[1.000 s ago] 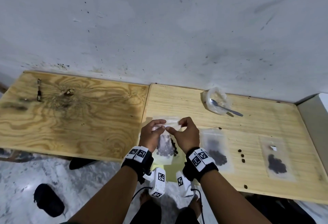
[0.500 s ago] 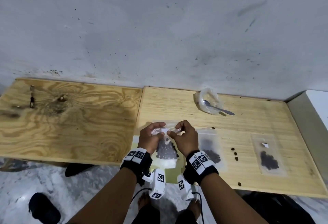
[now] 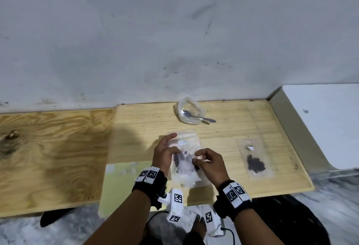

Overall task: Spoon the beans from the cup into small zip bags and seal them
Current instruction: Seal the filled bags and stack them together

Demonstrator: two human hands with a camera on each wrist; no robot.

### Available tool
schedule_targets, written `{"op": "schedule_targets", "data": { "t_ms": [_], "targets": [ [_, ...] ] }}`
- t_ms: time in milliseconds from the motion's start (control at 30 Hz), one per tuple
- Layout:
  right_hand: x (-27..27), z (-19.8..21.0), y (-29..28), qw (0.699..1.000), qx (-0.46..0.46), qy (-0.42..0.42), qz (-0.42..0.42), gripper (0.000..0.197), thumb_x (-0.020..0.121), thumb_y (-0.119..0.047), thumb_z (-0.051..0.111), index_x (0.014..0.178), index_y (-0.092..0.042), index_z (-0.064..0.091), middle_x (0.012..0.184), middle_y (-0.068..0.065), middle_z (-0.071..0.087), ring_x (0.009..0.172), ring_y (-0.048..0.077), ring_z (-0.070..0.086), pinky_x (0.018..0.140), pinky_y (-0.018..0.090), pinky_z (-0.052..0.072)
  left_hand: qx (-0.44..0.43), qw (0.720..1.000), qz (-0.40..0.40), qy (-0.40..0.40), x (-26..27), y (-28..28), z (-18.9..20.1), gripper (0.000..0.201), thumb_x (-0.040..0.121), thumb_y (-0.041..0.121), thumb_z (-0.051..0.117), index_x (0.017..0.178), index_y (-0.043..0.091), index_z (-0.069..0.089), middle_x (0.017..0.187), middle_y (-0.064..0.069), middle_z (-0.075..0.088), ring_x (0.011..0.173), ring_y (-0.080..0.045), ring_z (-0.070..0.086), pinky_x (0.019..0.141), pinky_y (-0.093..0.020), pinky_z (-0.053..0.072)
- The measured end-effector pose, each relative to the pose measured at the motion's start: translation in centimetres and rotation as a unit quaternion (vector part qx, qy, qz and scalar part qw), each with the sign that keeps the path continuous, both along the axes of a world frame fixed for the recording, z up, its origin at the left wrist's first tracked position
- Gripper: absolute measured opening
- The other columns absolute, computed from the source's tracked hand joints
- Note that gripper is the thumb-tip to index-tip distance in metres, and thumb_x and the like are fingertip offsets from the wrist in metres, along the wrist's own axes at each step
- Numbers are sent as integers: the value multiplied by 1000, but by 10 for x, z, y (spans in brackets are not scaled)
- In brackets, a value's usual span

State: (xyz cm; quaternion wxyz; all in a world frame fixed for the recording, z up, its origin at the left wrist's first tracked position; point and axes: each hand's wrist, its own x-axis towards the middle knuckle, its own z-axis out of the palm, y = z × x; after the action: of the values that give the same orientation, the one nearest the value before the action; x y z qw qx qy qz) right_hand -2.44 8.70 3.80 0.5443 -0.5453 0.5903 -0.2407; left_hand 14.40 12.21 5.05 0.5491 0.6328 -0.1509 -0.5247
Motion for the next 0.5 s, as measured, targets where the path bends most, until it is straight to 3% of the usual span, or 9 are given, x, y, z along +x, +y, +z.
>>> {"op": "schedule_targets", "data": {
  "t_ms": [67,200,333,500],
  "targets": [
    [-34,1,-14,999,-11,18,-49,18,74,-1,76,81,-16,69,81,5,63,65,16,61,64,31,52,16,1000,-3,8,-33,-15,-5,44,69,-8,61,101,21,71,117,-4,64,106,-24,60,85,-36,50],
    [-103,2,-42,992,-21,87,-93,19,74,-5,74,88,-17,70,91,3,67,75,14,63,61,19,49,53,996,-67,0,-102,-43,-20,40,80,-10,53,105,15,71,107,-5,67,90,-23,62,78,-35,51],
    [-166,-10,-71,976,-18,186,-111,21,78,-20,75,99,-23,72,105,1,67,98,21,64,82,28,50,91,984,-151,28,-165,-76,-33,40,84,-10,49,116,8,67,105,-10,65,78,-23,61,57,-26,50],
    [-203,-25,-93,957,4,281,-77,38,81,-33,71,118,-24,66,126,3,56,110,25,61,90,33,49,111,971,-210,21,-214,-106,-47,50,86,-1,56,134,10,53,132,-7,57,105,-26,64,69,-27,52]
  ]
}}
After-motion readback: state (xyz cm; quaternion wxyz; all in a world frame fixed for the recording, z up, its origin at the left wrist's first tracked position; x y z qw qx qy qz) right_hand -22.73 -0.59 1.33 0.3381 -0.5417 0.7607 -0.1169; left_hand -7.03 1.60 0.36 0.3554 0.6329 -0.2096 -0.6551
